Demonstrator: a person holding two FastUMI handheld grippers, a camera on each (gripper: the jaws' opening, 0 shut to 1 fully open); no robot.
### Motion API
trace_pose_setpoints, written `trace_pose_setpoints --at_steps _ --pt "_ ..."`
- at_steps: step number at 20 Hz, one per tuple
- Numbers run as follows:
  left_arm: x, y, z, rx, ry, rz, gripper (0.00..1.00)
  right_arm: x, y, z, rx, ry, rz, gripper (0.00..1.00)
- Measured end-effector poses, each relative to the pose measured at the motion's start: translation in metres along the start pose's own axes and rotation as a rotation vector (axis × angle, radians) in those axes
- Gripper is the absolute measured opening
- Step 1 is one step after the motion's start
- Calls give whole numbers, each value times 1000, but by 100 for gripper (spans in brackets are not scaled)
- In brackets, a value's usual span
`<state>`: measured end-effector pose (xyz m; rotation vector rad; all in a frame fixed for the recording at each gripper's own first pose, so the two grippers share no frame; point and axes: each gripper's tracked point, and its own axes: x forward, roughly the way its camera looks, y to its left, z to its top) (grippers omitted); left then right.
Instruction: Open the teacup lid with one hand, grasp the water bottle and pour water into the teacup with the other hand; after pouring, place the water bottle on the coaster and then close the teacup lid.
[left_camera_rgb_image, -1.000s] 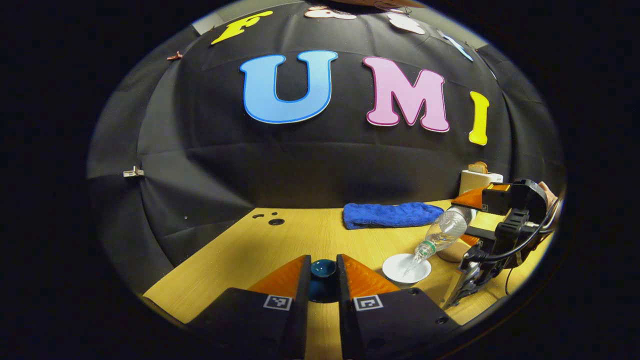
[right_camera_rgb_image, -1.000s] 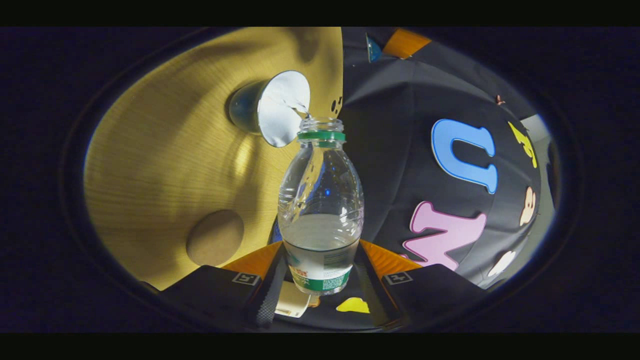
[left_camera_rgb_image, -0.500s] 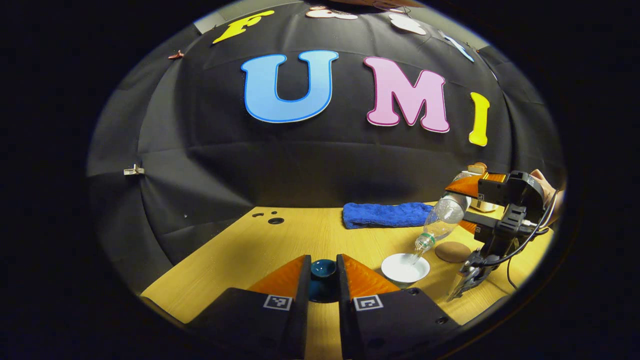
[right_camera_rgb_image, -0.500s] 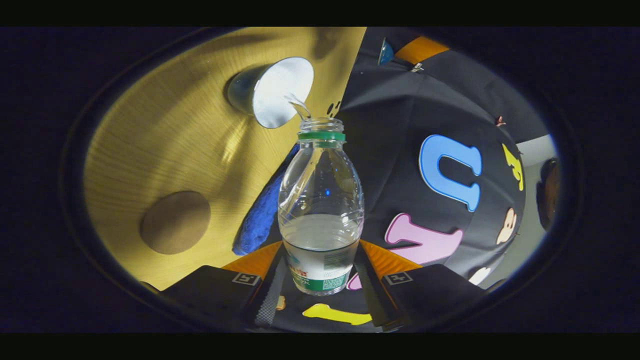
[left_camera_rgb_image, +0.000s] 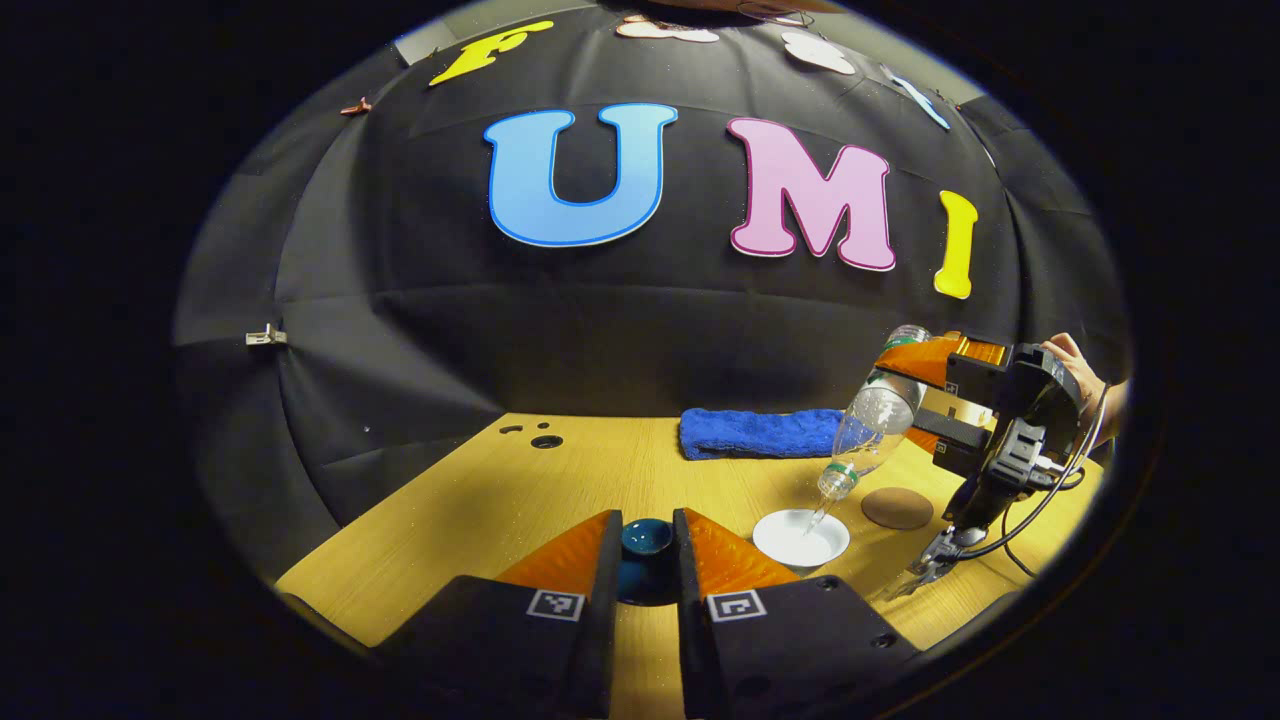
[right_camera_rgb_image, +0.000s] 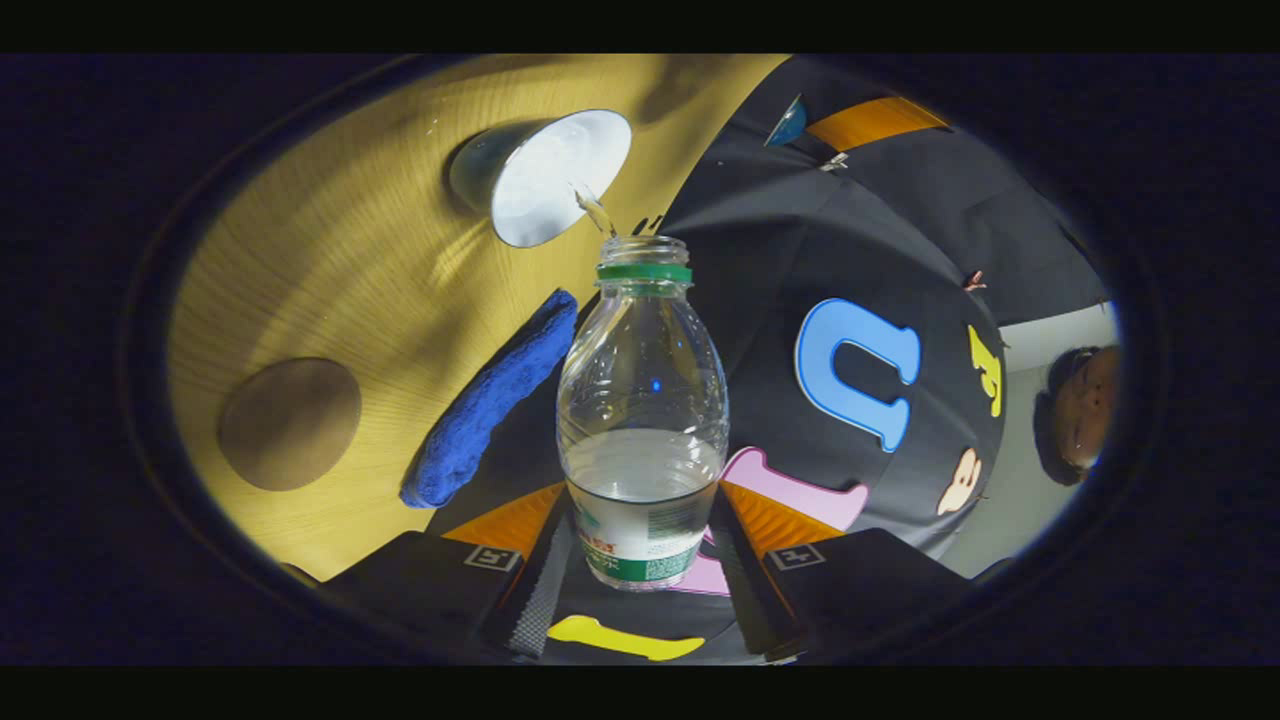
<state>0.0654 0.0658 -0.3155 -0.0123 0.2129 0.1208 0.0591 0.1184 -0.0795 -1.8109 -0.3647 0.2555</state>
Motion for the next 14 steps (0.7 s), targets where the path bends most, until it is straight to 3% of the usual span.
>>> trace_pose_setpoints --at_steps 4,9,14 --pt "-3 1 -2 -20 3 2 30 6 -7 -1 -51 -24 -29 74" --pt "-6 5 -2 -30 -7 13 30 5 -17 3 -116 -72 -162 74" --pt "-8 5 2 -14 -25 10 30 -4 -16 3 -152 -81 -187 74"
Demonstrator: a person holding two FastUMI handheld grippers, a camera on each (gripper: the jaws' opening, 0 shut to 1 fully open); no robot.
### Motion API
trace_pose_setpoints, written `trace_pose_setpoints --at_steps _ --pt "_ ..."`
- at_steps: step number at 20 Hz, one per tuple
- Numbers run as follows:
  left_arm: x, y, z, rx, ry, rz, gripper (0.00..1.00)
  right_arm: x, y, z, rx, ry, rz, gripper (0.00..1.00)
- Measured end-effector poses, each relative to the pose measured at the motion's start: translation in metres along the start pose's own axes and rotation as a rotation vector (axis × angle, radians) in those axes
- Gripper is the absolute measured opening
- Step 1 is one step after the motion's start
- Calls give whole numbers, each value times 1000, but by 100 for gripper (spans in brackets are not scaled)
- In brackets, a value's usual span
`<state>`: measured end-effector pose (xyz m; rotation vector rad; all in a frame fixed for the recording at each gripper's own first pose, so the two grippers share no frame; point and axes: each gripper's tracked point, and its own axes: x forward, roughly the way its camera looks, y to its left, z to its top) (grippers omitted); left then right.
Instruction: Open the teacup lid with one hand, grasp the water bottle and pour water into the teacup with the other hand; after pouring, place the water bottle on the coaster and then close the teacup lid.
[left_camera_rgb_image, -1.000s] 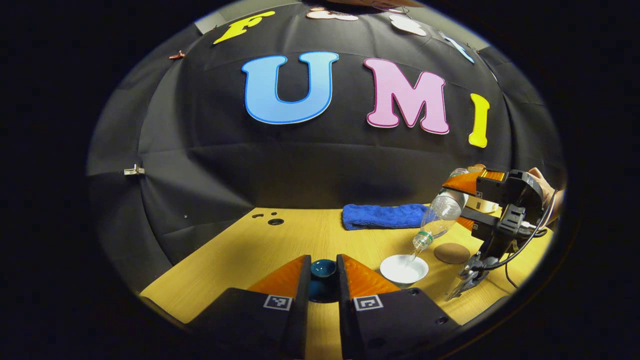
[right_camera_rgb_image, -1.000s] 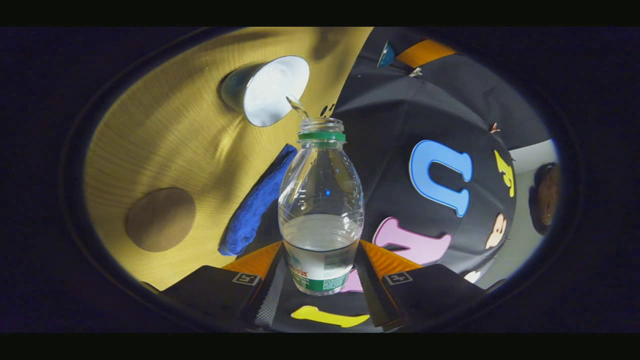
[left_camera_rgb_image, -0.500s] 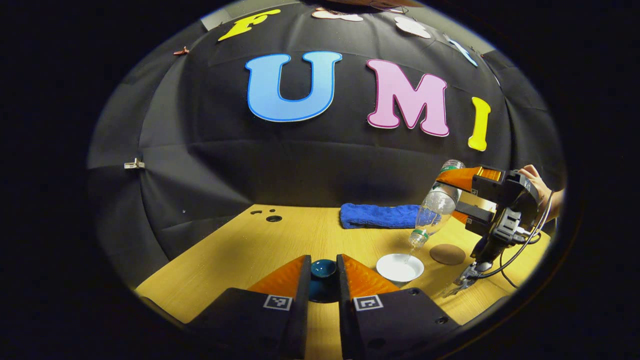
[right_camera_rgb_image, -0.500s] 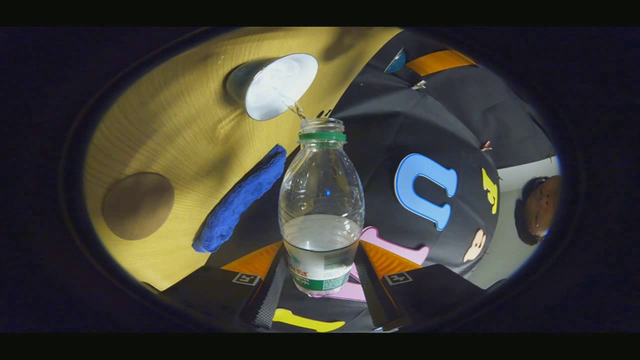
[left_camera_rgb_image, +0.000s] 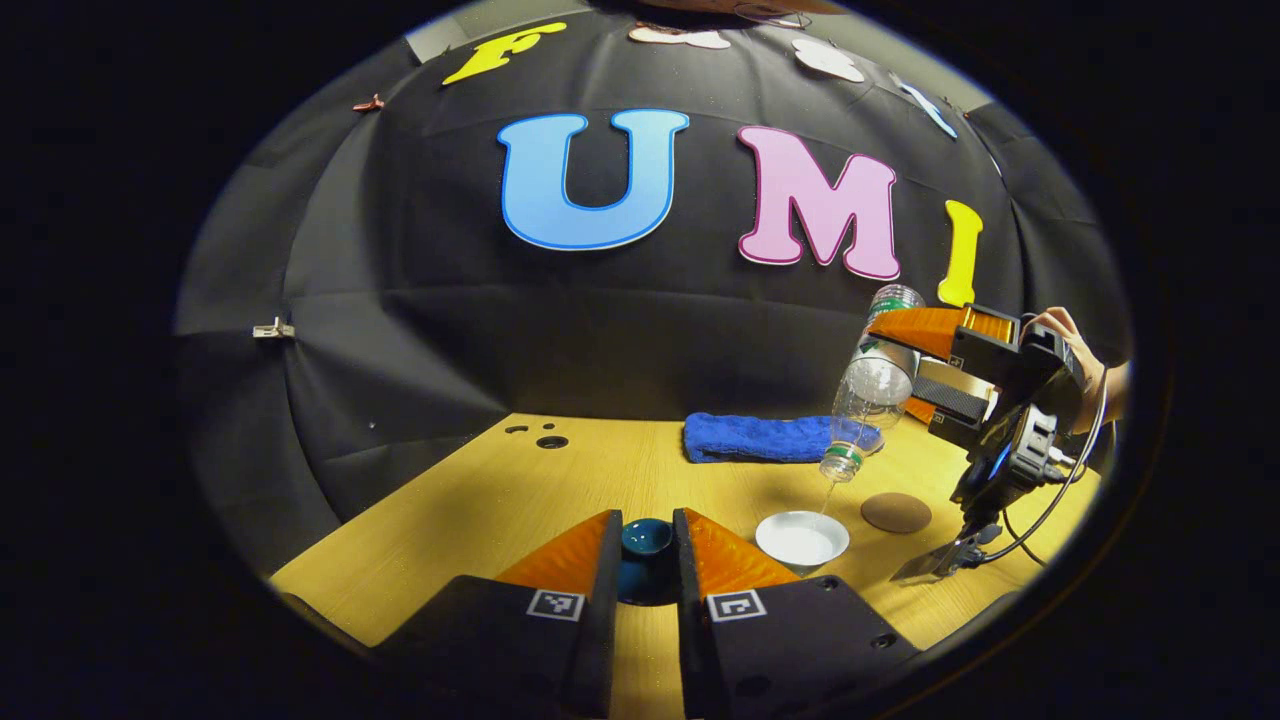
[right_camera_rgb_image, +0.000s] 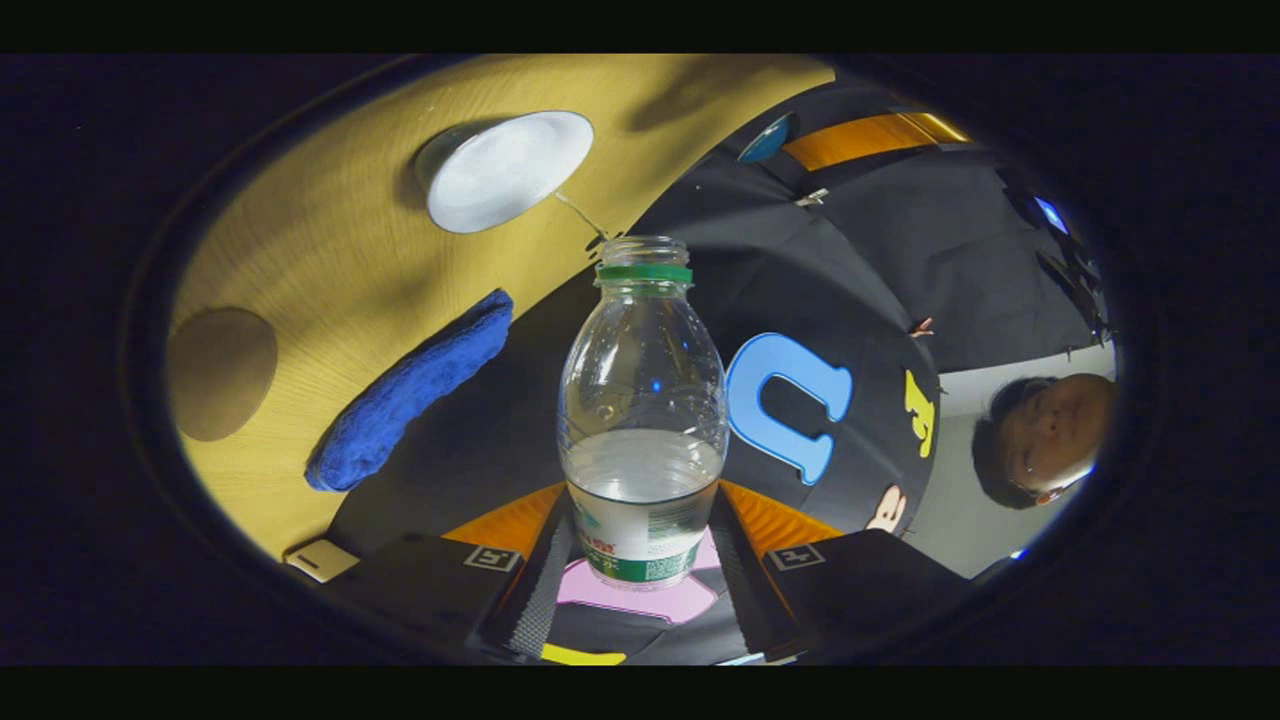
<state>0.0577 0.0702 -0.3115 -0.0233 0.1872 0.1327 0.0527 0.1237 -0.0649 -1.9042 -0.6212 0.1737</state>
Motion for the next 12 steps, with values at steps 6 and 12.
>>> trace_pose_setpoints --at_steps 6,12 --pt "0 -1 0 -4 2 -5 27 -1 31 -6 195 54 147 74" --pt "1 -3 -3 -4 14 -7 30 -23 82 16 686 204 376 75"
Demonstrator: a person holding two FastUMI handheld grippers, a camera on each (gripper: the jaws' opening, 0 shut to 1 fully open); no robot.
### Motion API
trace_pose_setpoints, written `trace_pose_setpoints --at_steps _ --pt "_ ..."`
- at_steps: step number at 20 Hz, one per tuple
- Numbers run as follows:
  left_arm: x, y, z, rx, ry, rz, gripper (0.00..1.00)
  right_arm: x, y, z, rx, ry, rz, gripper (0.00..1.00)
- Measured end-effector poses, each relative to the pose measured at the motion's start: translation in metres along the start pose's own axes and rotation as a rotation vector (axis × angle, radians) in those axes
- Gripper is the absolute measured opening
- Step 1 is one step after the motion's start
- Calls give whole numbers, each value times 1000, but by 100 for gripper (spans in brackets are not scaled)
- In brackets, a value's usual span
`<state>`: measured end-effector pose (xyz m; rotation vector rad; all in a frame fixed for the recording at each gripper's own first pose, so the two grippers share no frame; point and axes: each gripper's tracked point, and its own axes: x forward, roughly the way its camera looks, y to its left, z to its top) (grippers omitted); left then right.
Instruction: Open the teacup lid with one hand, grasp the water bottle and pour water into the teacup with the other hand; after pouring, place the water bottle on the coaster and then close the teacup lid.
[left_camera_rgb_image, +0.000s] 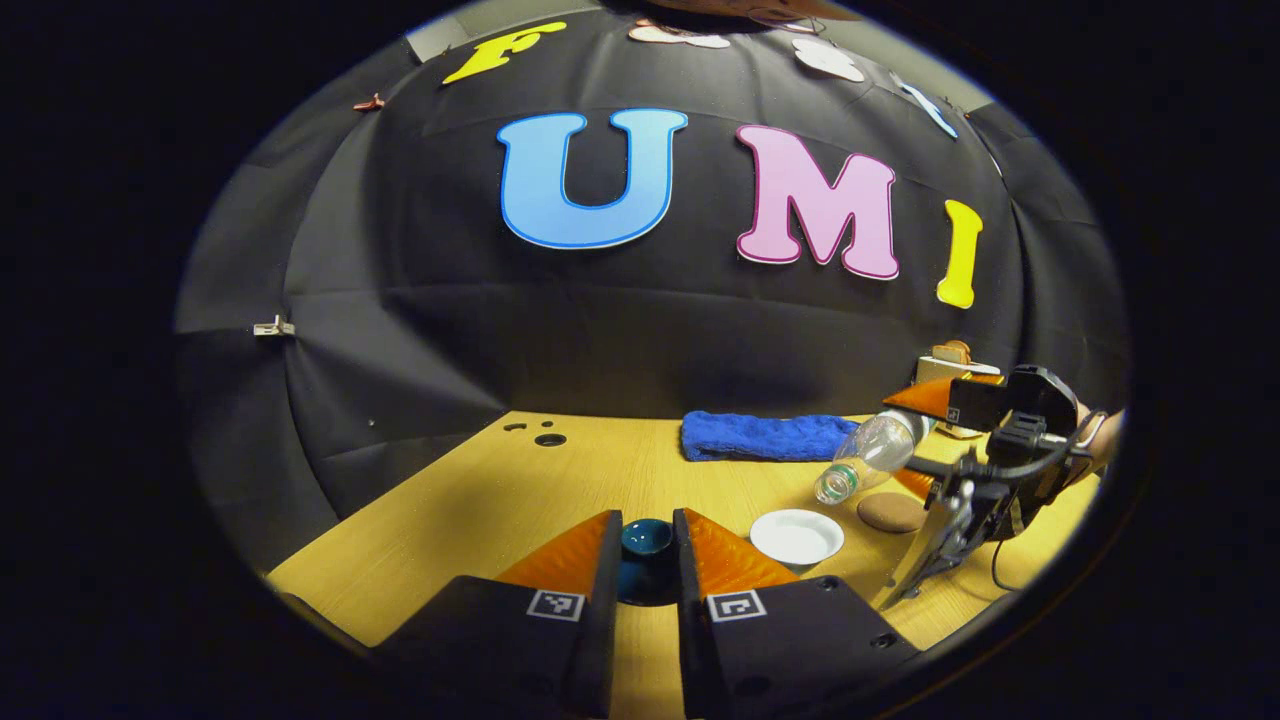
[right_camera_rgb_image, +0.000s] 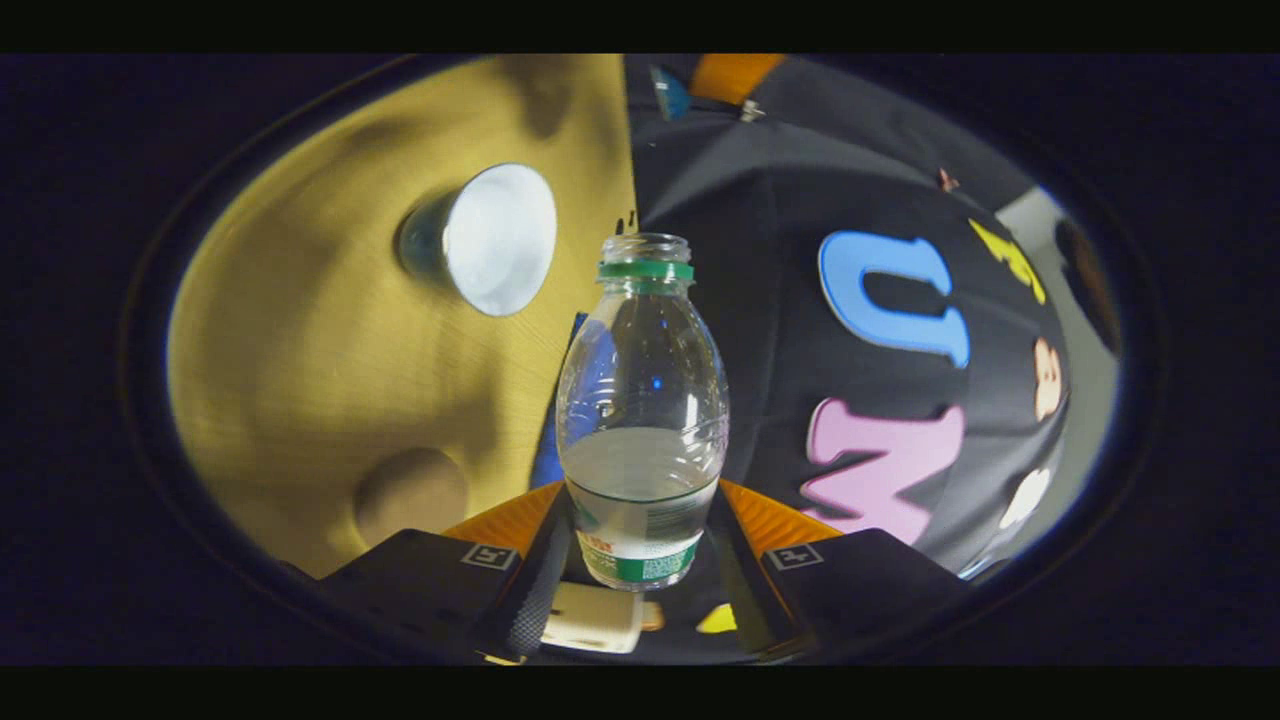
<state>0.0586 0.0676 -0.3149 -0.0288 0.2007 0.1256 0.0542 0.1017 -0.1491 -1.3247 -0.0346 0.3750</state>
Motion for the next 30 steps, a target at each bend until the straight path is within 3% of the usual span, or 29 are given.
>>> trace_pose_setpoints --at_steps 3,6,7,8,9,13,14,15,16,20,30 --pt "2 -3 -1 15 -1 -9 30 -8 31 2 291 50 71 75" --pt "9 -15 6 26 -6 -22 30 -15 49 14 550 70 90 75" --pt "12 -19 7 23 -9 -30 27 -21 55 25 726 72 100 75" --pt "13 -21 9 23 -11 -34 30 -26 57 30 831 71 98 75" --pt "14 -22 10 24 -13 -38 27 -33 57 36 931 64 93 75" --pt "21 -33 15 29 -20 -55 30 -54 60 54 1321 -23 102 75" --pt "23 -34 17 30 -22 -55 34 -52 62 55 1375 -21 102 75" --pt "23 -36 17 30 -24 -57 27 -52 63 55 1416 -9 98 75" --pt "25 -38 18 30 -24 -58 30 -49 66 57 1449 -5 95 75" --pt "27 -48 17 27 -15 -71 30 -42 77 51 1569 17 69 75" --pt "34 -65 13 35 2 -96 30 -38 99 36 1651 62 86 77"
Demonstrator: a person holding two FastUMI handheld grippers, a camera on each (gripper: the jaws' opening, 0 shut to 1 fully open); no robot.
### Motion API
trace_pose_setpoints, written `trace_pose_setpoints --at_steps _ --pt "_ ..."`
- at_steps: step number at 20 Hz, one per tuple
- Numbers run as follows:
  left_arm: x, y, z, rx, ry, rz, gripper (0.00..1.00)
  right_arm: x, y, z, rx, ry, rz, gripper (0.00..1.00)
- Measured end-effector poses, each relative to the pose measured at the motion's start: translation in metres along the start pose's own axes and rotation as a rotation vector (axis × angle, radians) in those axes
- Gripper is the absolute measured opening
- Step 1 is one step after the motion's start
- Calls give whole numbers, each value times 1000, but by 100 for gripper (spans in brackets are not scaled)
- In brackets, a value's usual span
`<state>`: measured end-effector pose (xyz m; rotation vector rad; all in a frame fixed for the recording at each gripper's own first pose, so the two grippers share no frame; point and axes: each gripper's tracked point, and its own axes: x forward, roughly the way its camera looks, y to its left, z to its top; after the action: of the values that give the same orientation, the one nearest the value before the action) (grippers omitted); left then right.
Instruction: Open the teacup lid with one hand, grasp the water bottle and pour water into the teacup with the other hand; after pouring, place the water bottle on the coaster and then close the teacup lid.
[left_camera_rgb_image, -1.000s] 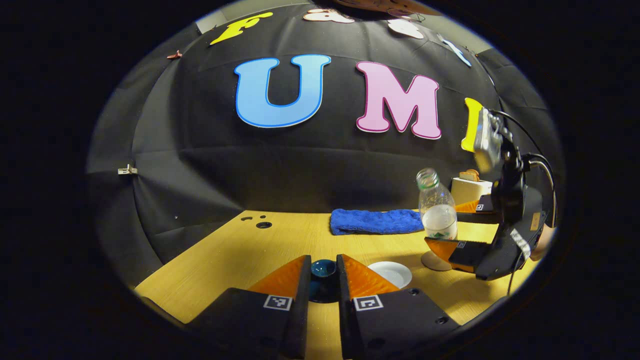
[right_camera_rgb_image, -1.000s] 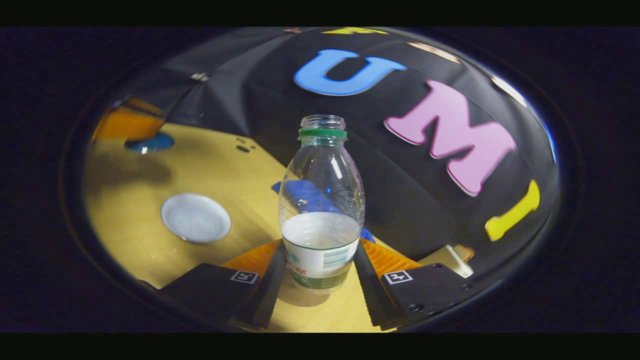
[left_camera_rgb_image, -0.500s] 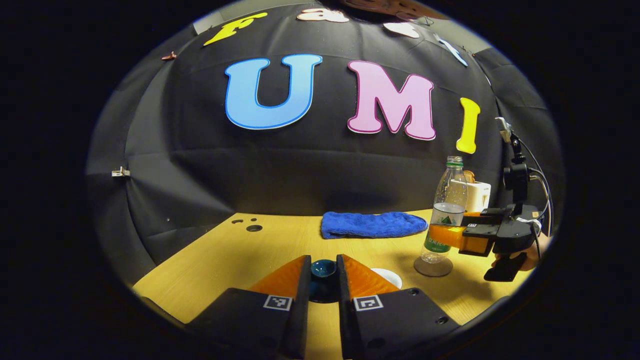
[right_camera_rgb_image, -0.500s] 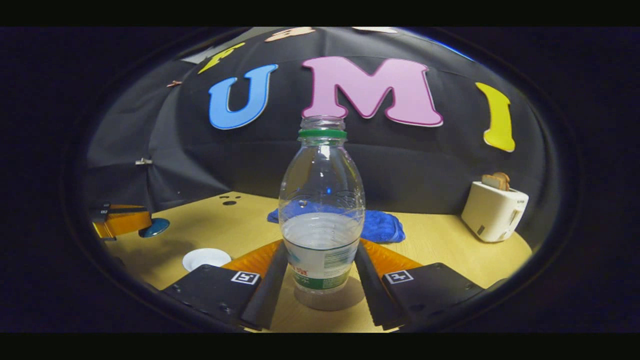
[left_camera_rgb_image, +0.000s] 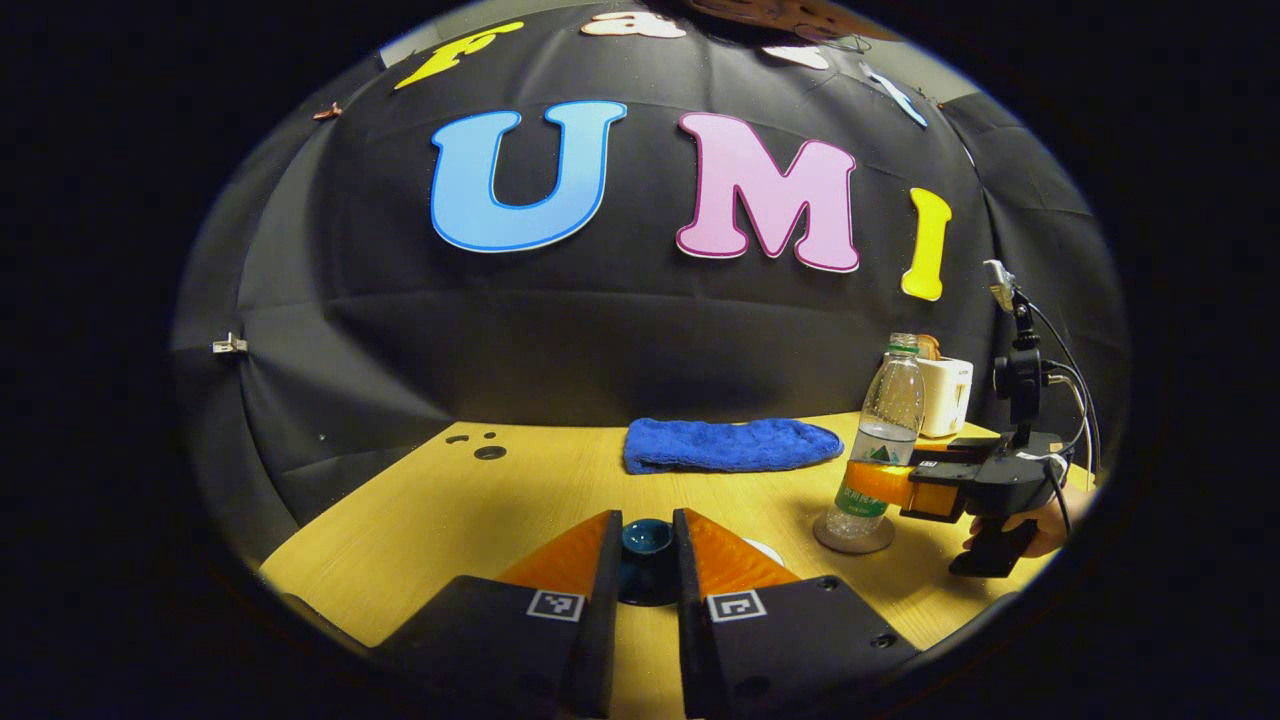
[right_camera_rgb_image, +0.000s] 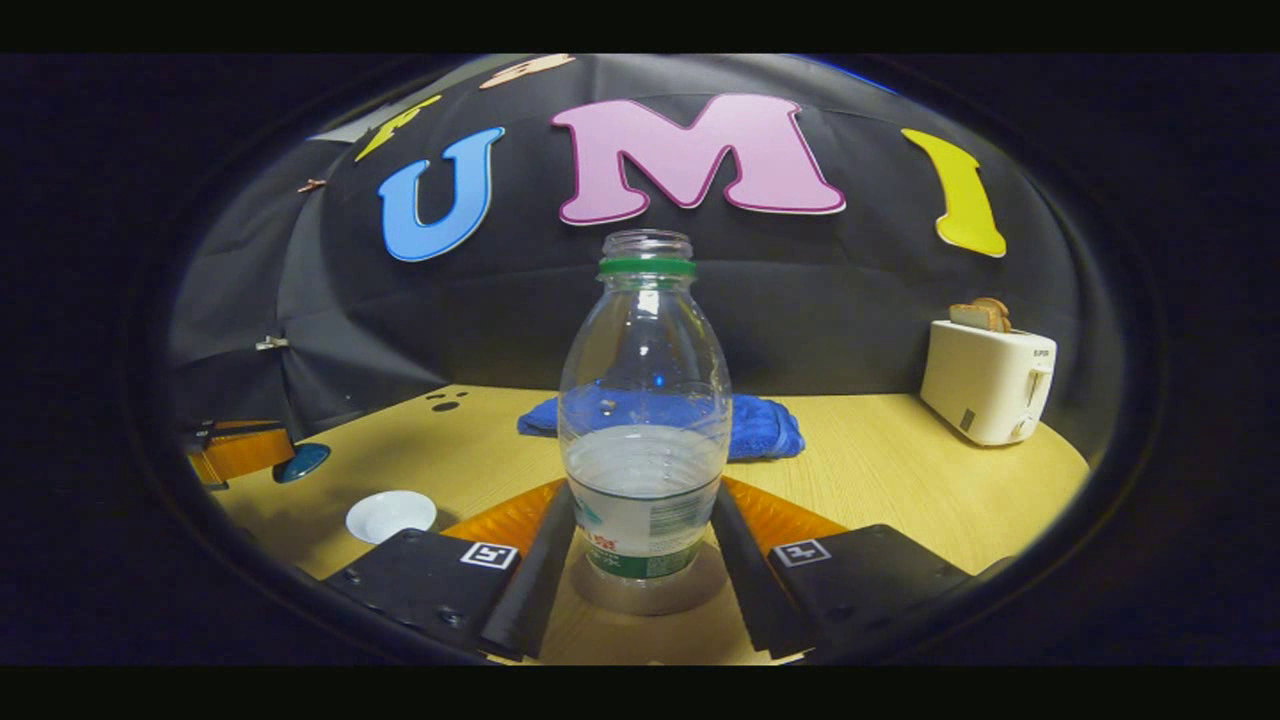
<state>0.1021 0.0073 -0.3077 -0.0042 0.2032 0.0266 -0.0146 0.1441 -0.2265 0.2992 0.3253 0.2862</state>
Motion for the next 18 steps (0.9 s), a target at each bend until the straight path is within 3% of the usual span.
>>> trace_pose_setpoints --at_steps 3,4,5,9,12,13,18 --pt "2 -3 0 0 0 -5 34 -1 -1 -6 10 25 4 80" --pt "3 -4 1 0 -1 -7 27 -2 -2 -10 3 37 0 80" --pt "3 -6 1 0 -2 -9 30 -3 -3 -14 -5 47 -4 81" --pt "8 -16 0 -9 -2 -24 27 -11 1 -27 23 87 -1 99" --pt "15 -25 -2 -18 -6 -41 34 -25 -1 -38 54 119 -4 99" --pt "18 -29 -3 -19 -7 -47 27 -30 -2 -42 61 130 -5 99" --pt "31 -45 -18 -21 19 -79 30 -65 -14 -46 84 155 -31 99"
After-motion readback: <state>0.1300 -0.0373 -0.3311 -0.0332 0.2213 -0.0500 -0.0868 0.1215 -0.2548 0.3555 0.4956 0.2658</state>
